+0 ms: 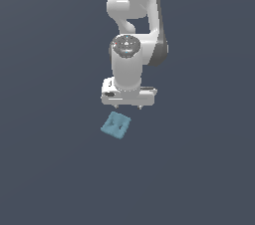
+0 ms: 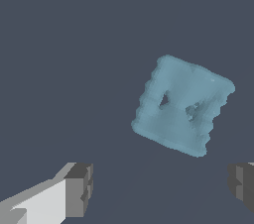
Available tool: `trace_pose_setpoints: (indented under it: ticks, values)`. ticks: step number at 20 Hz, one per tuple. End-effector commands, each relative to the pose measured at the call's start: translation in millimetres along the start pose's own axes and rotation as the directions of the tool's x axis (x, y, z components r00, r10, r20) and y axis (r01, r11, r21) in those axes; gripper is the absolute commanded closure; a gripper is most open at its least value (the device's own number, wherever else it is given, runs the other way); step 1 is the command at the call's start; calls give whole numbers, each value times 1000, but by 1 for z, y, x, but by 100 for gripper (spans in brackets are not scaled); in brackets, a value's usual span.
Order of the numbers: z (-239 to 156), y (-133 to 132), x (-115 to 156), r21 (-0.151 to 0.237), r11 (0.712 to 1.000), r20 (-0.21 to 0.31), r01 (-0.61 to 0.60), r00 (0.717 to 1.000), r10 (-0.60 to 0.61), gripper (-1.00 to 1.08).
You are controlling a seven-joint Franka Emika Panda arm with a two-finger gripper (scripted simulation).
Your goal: Pick up the object and move it to a goal position.
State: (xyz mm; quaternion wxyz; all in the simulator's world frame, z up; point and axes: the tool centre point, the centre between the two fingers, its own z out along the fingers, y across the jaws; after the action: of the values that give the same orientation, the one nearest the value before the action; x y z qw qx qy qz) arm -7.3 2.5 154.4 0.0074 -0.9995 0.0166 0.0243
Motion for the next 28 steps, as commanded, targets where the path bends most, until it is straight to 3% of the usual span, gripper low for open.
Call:
trace_pose_setpoints:
  ticks: [1, 9, 14, 22, 28]
  values:
    - [0, 0, 0, 0, 1000, 0, 0, 1000, 0, -92]
    - [-8, -25, -6, 22, 999, 10, 29, 1000, -29, -92]
    - [-6, -23, -5, 21, 1000, 9, 20, 1000, -20, -92]
    - [15, -3, 7, 18, 996, -5, -91, 996, 91, -92]
    - [44, 27, 21, 12, 970, -27, -242, 970, 242, -92]
